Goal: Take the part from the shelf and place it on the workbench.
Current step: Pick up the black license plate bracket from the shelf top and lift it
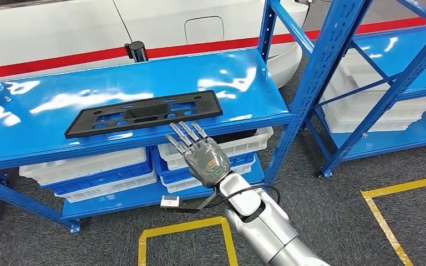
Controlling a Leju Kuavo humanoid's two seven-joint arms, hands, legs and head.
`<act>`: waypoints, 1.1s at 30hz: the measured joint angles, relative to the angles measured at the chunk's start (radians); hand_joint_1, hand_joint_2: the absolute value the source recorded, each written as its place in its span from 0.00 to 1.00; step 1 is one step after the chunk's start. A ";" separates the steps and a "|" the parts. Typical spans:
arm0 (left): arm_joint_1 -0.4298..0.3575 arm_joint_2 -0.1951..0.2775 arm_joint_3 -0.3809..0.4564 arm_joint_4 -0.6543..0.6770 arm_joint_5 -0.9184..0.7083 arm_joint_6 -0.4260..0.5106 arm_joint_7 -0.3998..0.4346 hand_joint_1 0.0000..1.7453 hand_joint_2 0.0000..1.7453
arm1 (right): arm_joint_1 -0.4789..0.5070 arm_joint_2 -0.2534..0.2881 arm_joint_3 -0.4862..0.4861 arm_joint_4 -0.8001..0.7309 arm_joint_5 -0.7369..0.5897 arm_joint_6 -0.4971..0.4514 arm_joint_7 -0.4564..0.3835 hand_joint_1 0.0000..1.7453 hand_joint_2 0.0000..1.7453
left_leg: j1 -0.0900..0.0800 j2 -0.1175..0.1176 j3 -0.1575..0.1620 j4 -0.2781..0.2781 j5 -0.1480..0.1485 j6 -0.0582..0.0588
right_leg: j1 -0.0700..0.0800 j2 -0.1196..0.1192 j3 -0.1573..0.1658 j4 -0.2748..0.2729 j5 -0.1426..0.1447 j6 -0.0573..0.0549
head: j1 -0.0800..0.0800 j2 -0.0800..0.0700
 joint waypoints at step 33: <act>-0.004 -0.004 0.000 0.000 0.002 0.023 0.025 0.00 0.00 | -0.061 0.078 0.058 0.125 -0.058 -0.001 -0.016 0.00 1.00 | -0.023 -0.006 0.123 -0.228 0.082 0.044 | 0.021 0.001 -0.026 0.011 0.013 0.018 | 0.012 0.000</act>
